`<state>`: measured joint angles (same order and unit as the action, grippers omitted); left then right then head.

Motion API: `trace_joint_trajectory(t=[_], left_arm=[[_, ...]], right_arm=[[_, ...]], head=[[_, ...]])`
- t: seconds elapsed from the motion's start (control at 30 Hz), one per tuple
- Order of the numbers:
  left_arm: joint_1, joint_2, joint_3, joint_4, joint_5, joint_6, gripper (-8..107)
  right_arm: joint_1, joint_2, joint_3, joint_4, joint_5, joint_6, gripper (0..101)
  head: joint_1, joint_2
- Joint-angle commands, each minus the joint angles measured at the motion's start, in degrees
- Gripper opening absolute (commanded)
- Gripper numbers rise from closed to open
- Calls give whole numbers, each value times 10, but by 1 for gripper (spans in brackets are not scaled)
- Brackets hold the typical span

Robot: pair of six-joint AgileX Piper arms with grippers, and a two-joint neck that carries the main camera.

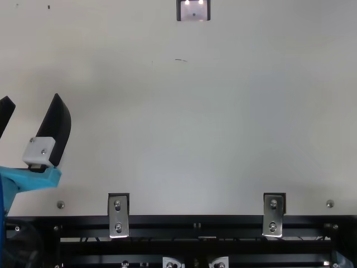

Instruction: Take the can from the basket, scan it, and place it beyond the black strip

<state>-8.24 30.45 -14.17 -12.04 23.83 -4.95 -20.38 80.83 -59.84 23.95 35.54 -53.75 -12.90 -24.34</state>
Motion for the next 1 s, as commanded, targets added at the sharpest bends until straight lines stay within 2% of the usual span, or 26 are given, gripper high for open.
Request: trace_joint_trajectory(t=[0.0,0.43,0.7,0.83,0.97], left_arm=[[0,0,0,0,0,0,90],[0,0,0,0,0,0,90],[0,0,0,0,0,0,90],[0,0,0,0,0,0,90],[0,0,0,0,0,0,90]], right_arm=[[38,-4,0,7,-7,10,101],[218,0,-8,43,-67,83,101],[290,14,-23,90,-95,87,101],[308,18,-27,107,-101,82,101],[320,17,-28,118,-108,80,101]], head=[[-10,13],[-13,116],[-12,185],[-1,213],[30,233]])
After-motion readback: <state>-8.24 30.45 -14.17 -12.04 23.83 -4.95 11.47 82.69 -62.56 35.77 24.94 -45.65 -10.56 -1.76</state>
